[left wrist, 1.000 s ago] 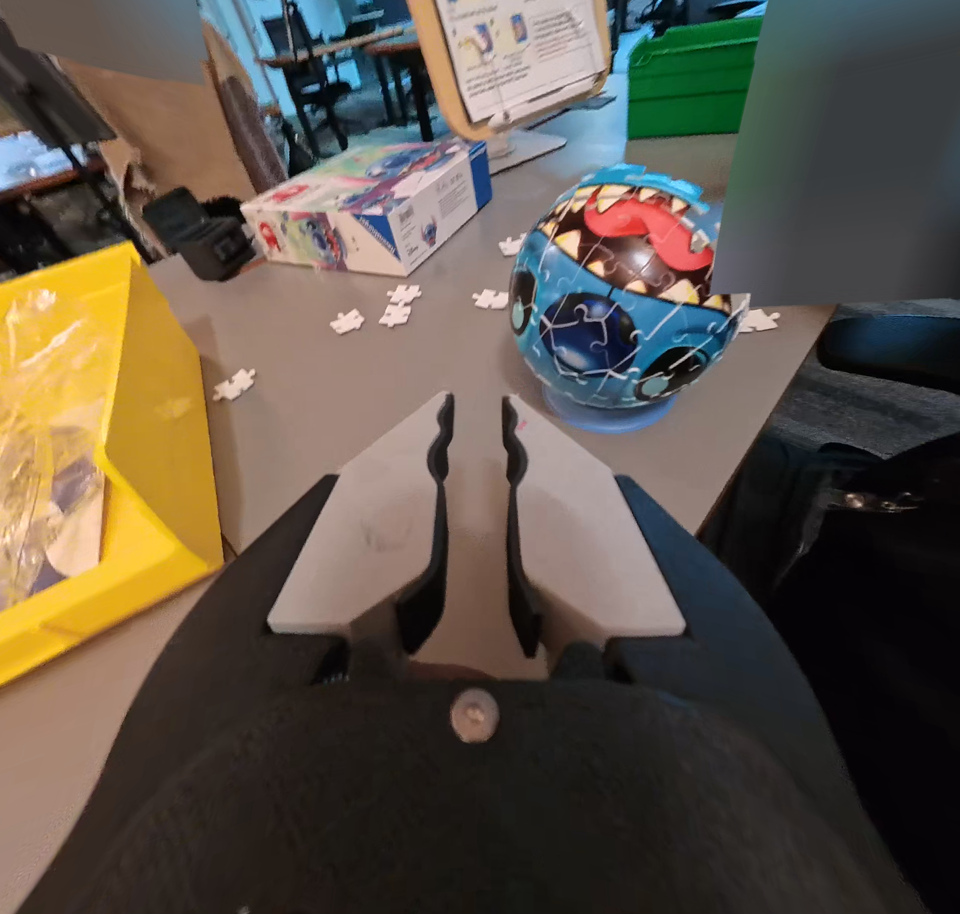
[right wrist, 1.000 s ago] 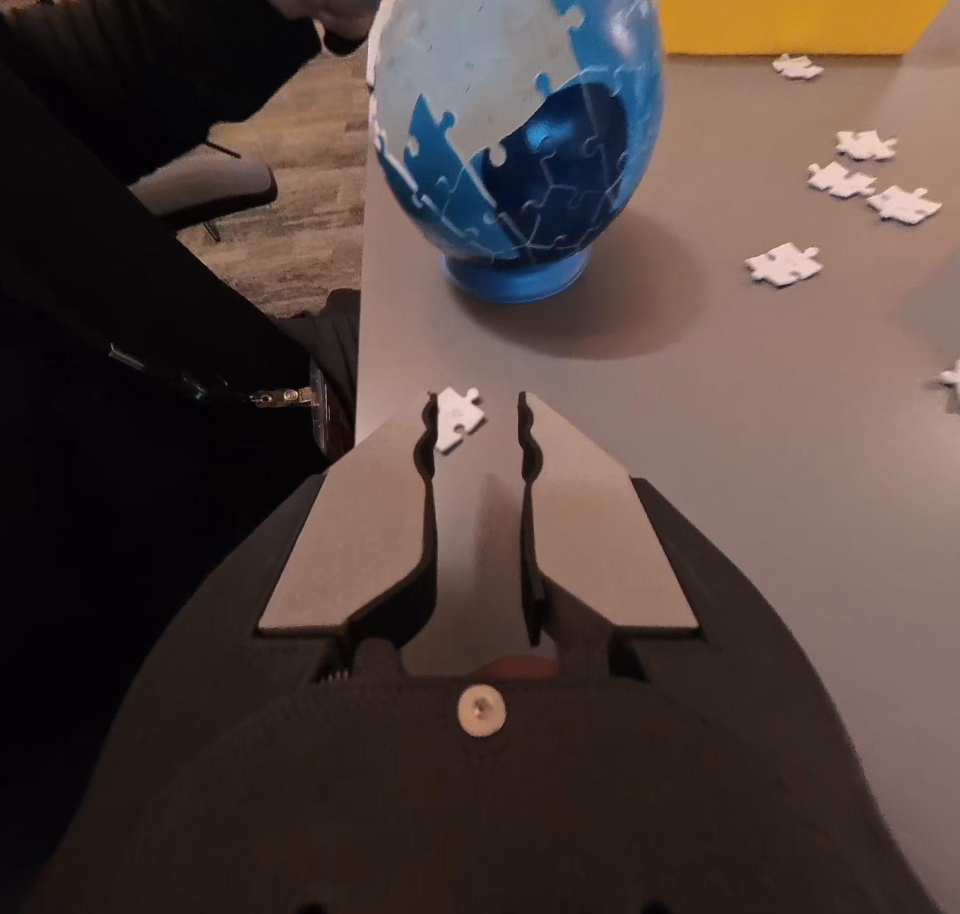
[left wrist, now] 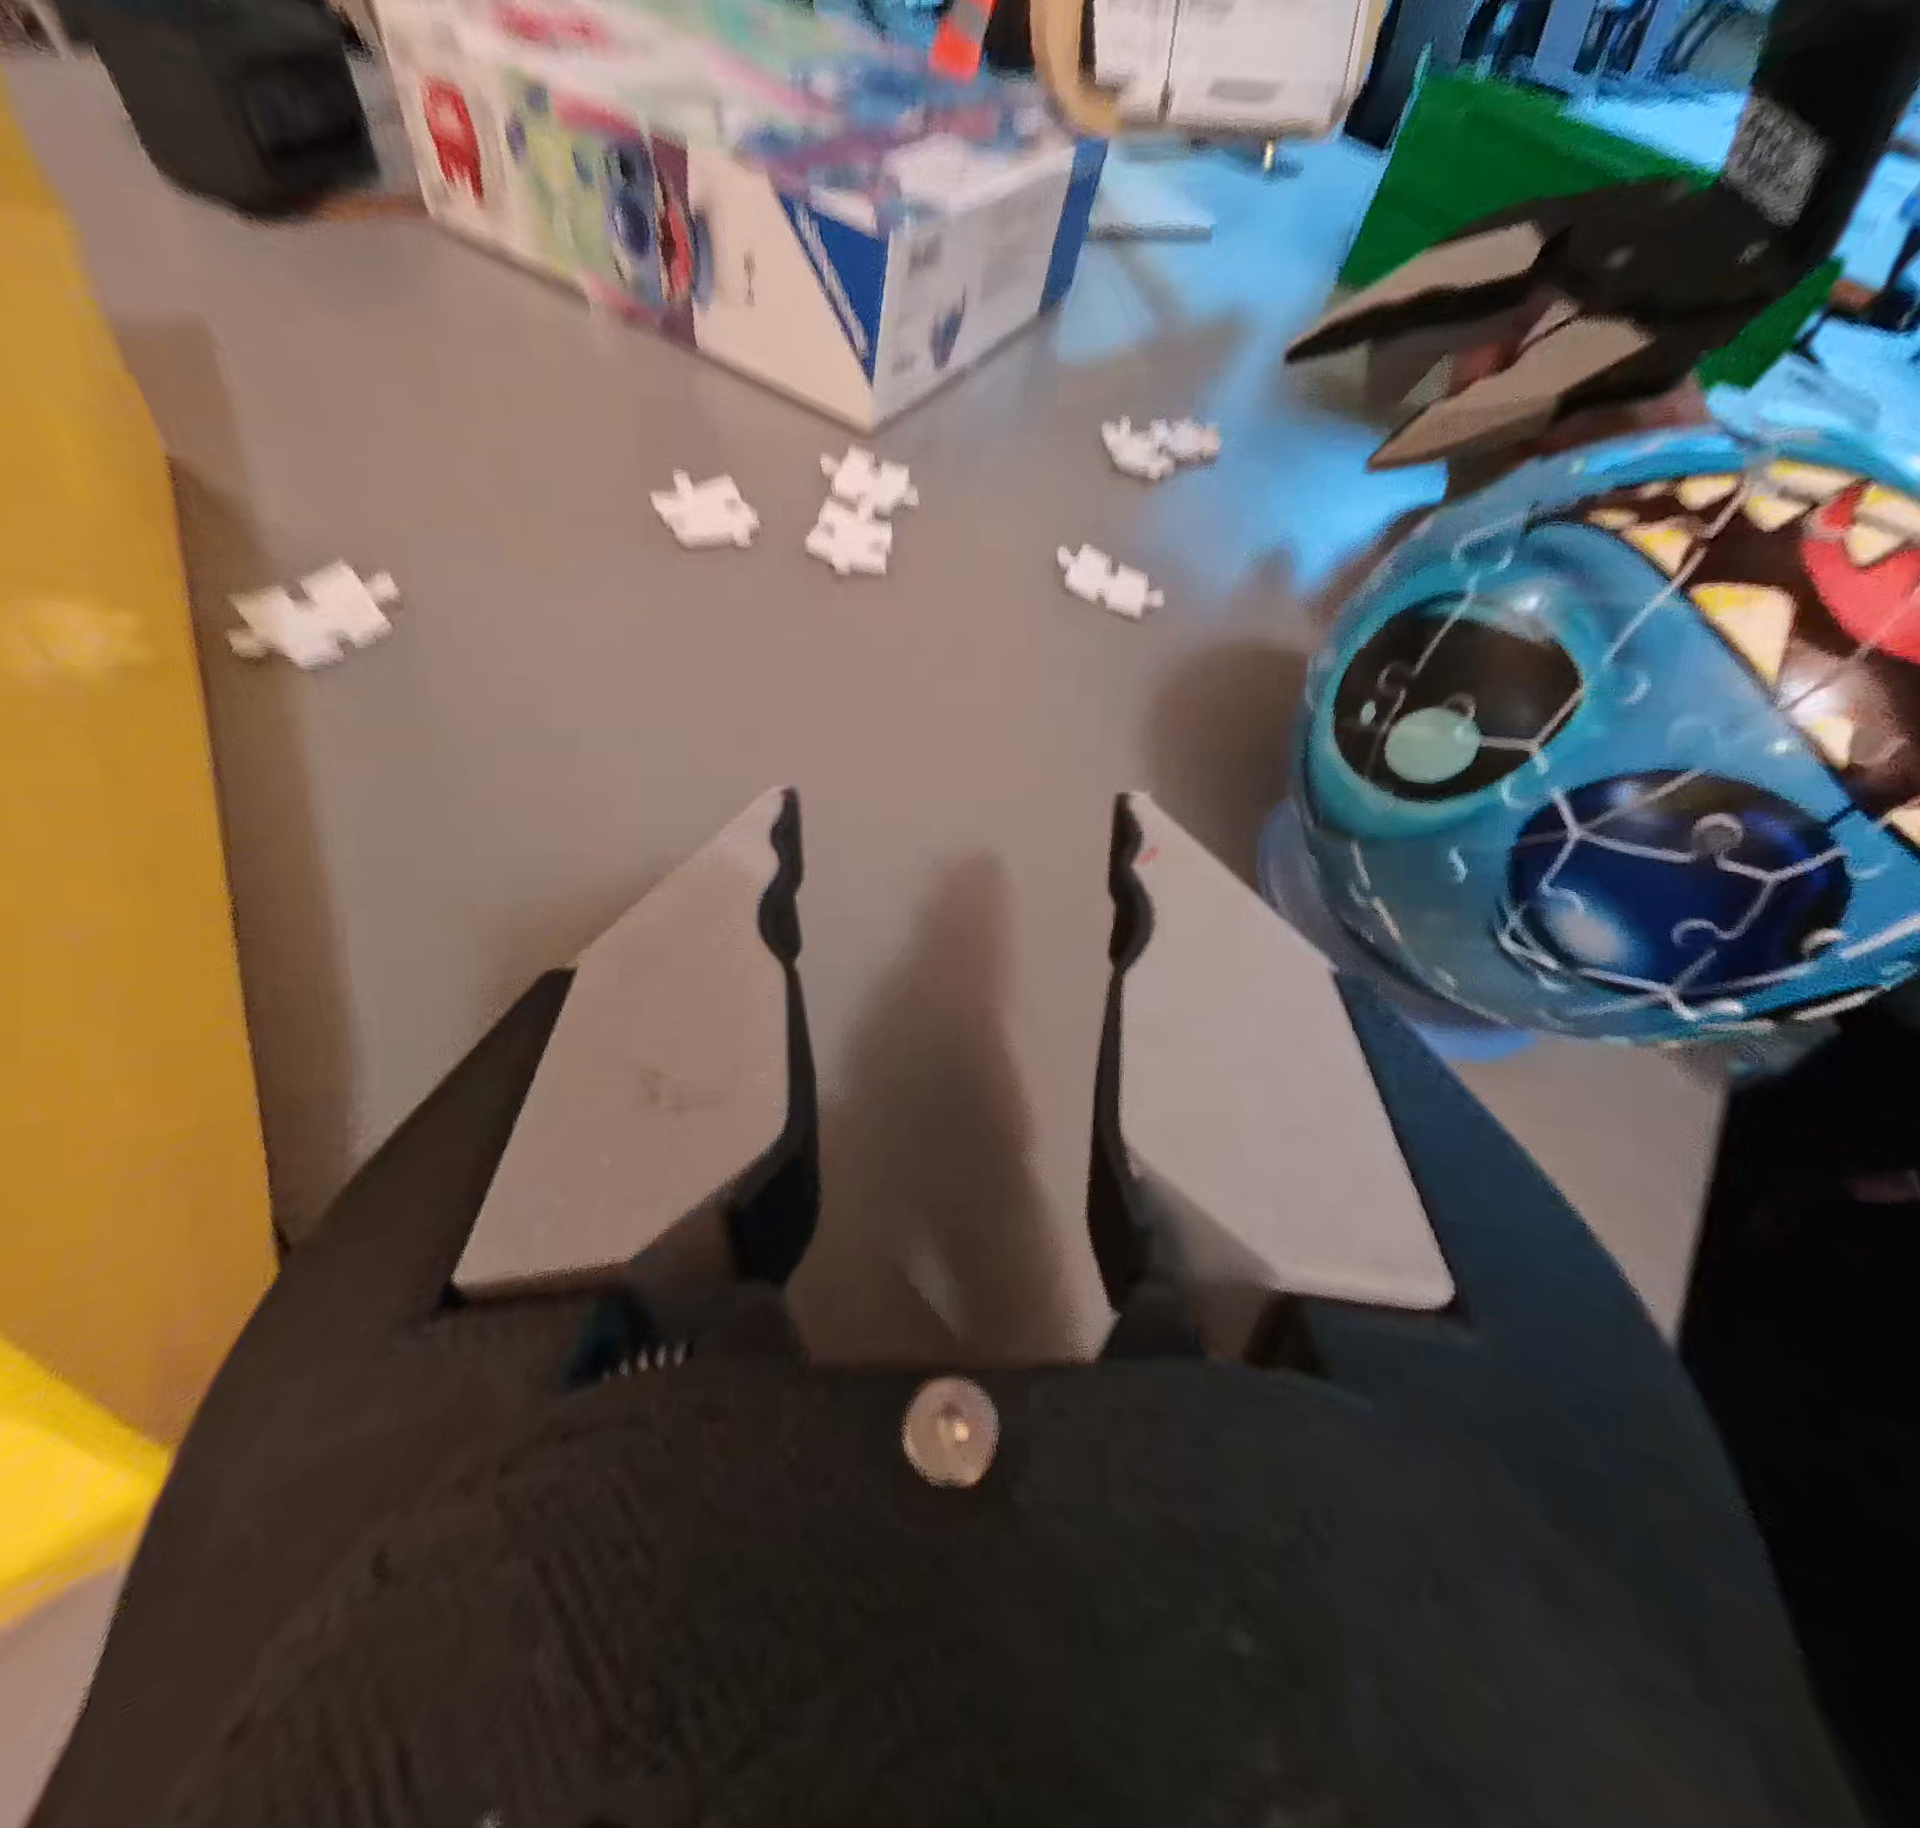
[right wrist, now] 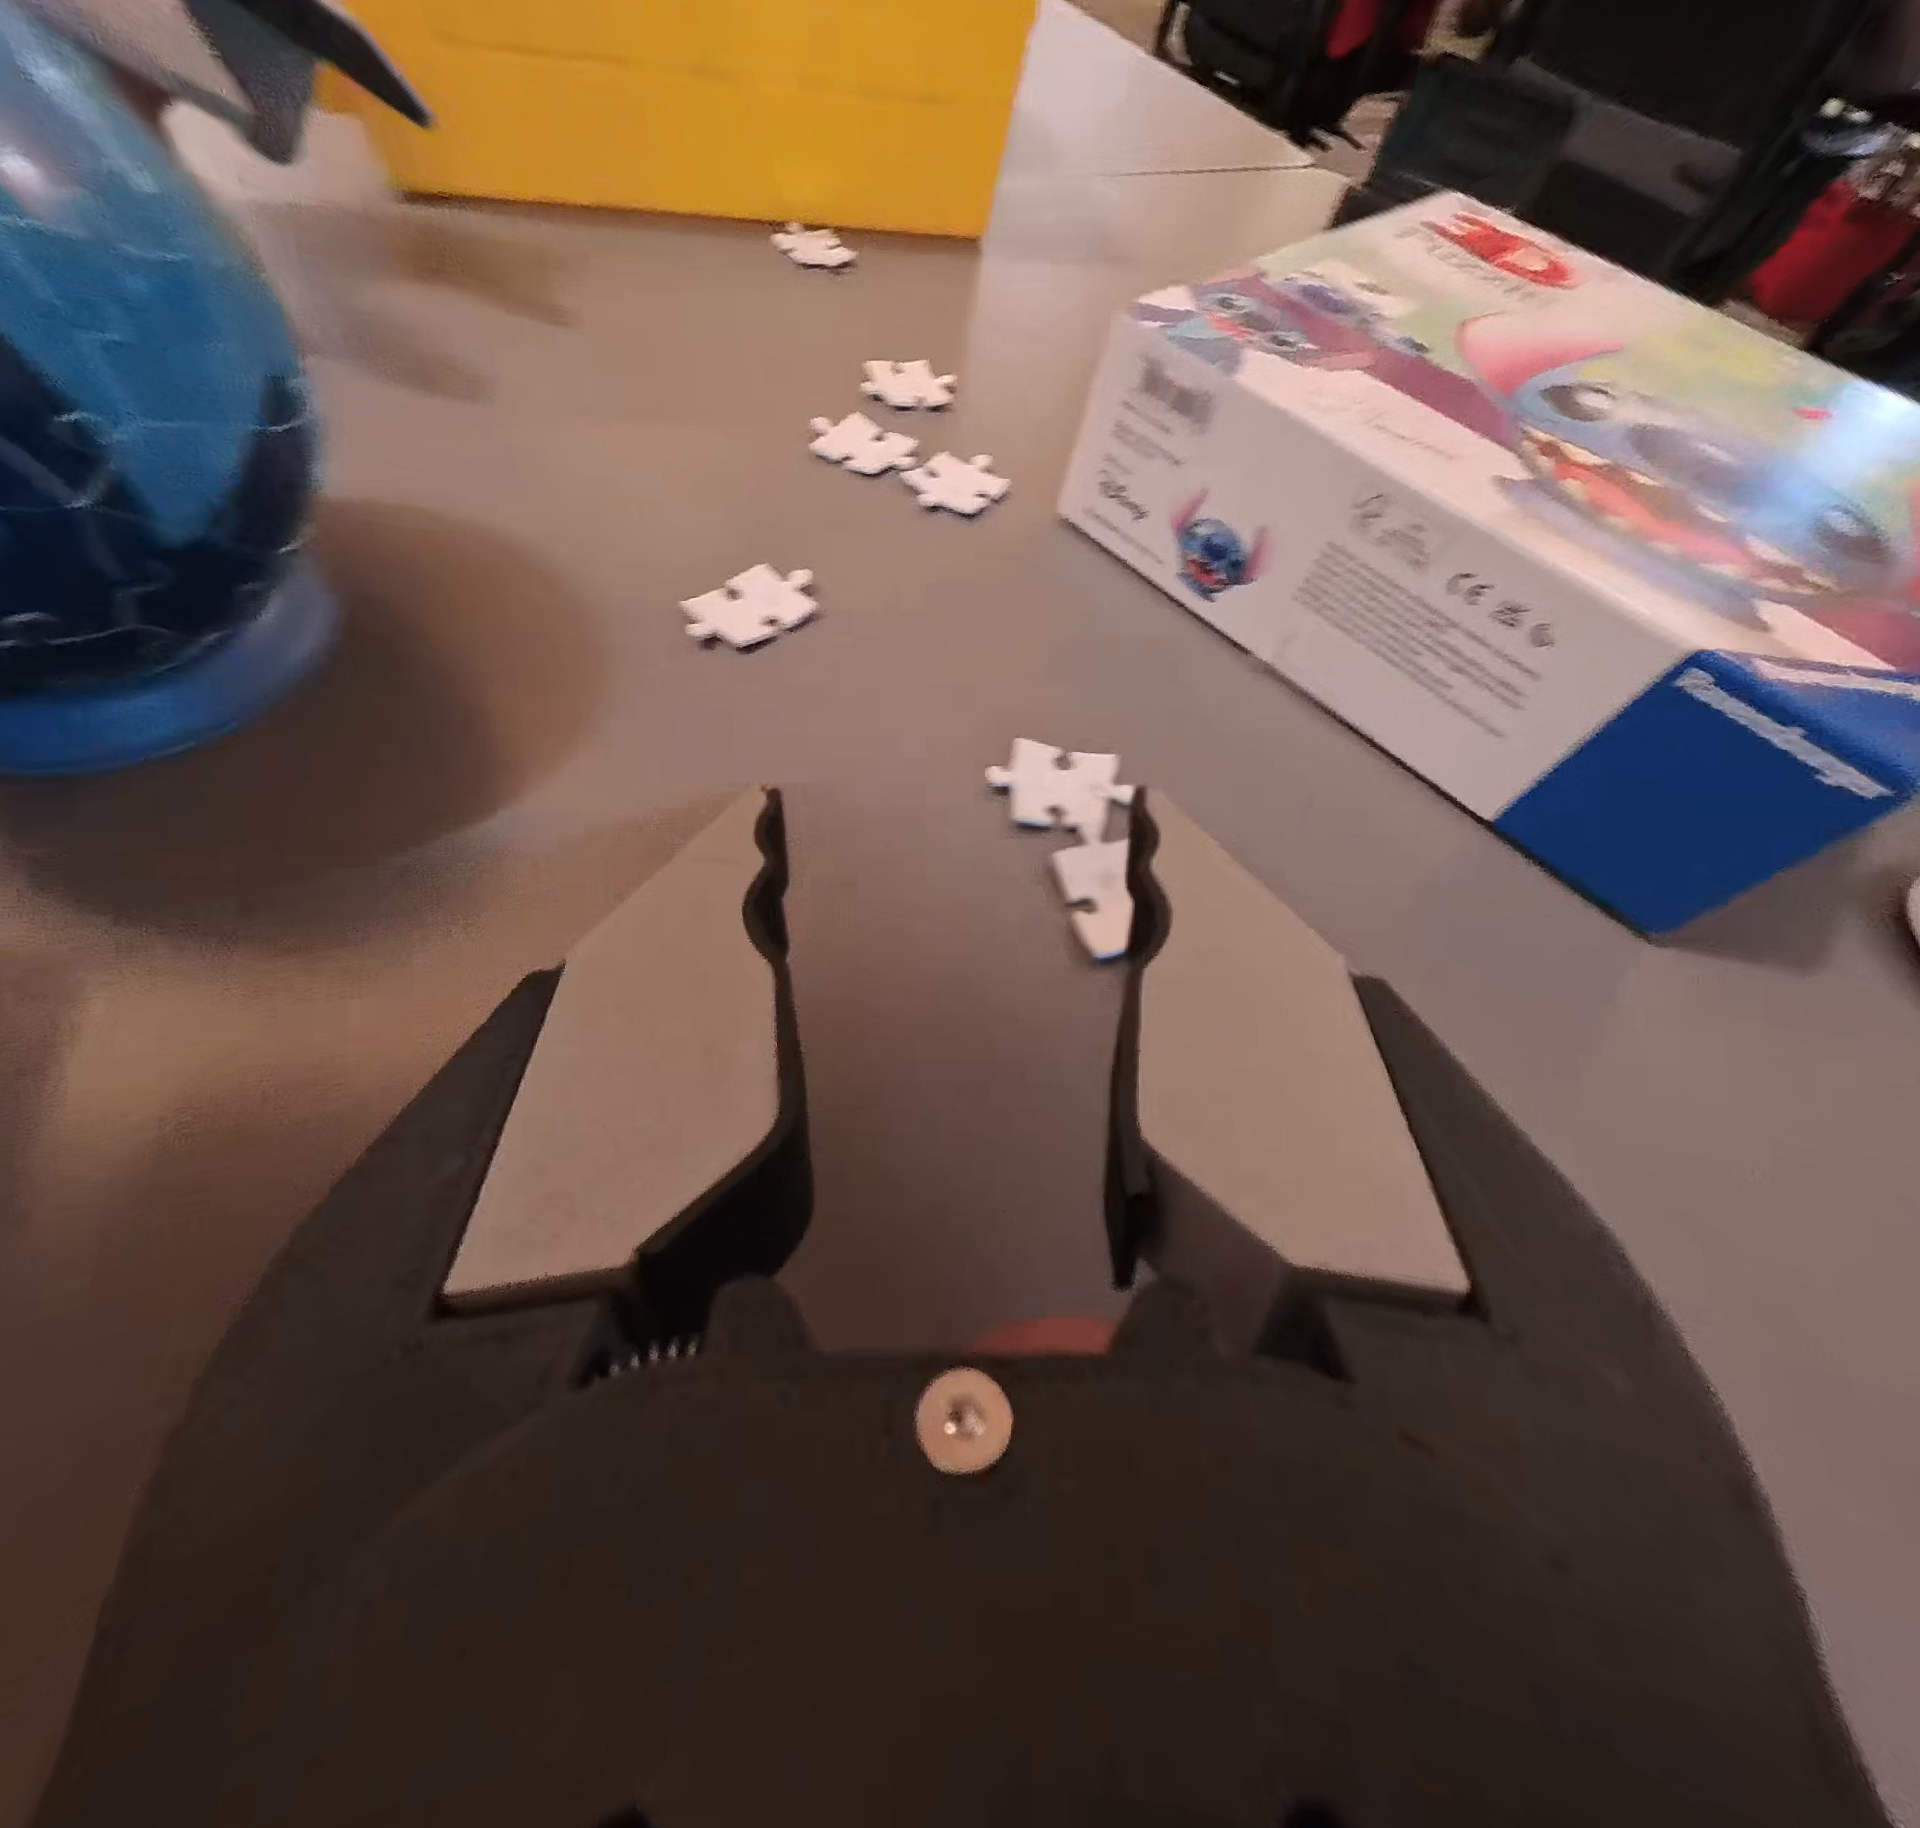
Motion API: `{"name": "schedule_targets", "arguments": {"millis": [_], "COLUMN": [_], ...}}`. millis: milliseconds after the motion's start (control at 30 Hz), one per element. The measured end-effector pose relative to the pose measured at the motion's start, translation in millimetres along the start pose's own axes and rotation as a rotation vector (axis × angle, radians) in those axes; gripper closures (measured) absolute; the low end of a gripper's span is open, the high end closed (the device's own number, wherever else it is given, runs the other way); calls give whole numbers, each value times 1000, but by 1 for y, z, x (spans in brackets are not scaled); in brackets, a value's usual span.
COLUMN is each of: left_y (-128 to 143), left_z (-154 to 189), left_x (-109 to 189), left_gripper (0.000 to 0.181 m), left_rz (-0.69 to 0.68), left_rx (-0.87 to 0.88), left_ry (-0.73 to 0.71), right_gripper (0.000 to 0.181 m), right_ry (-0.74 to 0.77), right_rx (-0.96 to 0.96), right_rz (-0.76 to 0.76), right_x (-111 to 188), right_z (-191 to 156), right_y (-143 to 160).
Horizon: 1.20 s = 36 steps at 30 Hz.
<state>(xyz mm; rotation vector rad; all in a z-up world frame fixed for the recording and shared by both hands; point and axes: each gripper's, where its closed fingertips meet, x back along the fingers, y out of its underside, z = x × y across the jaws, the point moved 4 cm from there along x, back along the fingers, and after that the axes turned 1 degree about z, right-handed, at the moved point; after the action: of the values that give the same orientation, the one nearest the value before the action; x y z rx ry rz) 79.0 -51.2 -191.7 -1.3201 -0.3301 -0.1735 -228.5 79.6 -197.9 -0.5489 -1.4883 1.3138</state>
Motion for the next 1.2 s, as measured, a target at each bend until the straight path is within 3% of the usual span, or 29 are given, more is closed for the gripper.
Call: {"name": "schedule_targets", "arguments": {"millis": [67,167,267,800,1200], "left_y": [-8,-4,-4,-5,4], "left_z": [0,5,7,6,9], "left_x": [1,-5,-8,-7,14], "left_gripper": [121,102,105,97,87], "left_rz": [66,16,12,26,14], "left_rx": [-48,-117,-208,-193,-331], "left_ry": [3,-12,-53,-48,-148], "right_gripper": [104,97,97,91,77], "right_ry": [14,54,78,84,38], "right_rx": [-40,-16,59,145,261], "right_rz": [-4,10,11,3,24], "right_x": [-2,0,0,-1,7], "right_z": [10,14,12,5,-27], "right_y": [1,0,0,1,0]}}
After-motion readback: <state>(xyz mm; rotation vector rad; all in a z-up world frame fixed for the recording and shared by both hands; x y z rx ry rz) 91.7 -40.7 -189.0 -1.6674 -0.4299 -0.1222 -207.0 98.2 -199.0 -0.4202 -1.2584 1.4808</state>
